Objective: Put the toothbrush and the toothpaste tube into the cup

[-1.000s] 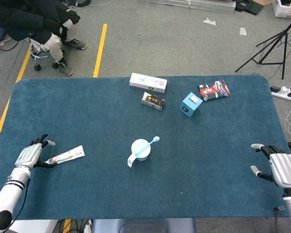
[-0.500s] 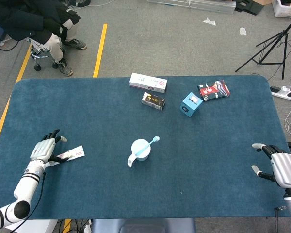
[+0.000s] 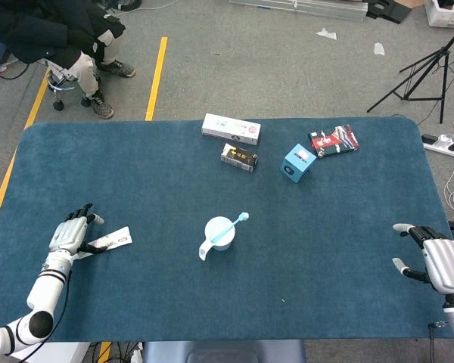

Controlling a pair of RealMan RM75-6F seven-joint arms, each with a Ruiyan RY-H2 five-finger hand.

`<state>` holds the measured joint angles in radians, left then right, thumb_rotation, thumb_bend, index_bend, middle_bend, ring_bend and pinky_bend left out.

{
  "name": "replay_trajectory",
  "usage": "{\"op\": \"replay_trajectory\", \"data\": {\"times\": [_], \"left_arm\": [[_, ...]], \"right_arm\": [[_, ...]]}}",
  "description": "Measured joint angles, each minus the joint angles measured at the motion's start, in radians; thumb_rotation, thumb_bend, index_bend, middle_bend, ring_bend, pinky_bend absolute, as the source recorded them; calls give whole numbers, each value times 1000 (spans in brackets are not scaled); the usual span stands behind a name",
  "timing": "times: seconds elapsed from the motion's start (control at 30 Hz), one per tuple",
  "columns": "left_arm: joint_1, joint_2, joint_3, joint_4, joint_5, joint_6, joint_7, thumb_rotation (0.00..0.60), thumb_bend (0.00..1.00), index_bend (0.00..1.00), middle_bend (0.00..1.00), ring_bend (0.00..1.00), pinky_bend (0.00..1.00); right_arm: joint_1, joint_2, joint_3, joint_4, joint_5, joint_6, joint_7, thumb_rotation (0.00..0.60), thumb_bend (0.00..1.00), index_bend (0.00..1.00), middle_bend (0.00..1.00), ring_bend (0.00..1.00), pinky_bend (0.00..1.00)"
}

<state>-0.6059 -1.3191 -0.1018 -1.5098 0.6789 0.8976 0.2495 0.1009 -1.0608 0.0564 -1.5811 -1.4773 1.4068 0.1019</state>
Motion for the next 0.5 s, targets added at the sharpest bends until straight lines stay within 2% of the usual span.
{"op": "replay_trajectory", "data": {"times": [0.17, 0.5], "left_arm": [[8, -24, 13, 3, 30, 34, 23, 600, 146, 294, 0, 0, 0], [11, -68, 15, 56, 20, 31, 49, 600, 146, 310, 0, 0, 0]], "right_arm": [[-1, 0, -1, 0, -2, 1, 2, 600, 158, 333, 415, 336, 473], [-2, 4, 1, 1, -2, 5, 12, 600, 158, 333, 415, 336, 473]]}}
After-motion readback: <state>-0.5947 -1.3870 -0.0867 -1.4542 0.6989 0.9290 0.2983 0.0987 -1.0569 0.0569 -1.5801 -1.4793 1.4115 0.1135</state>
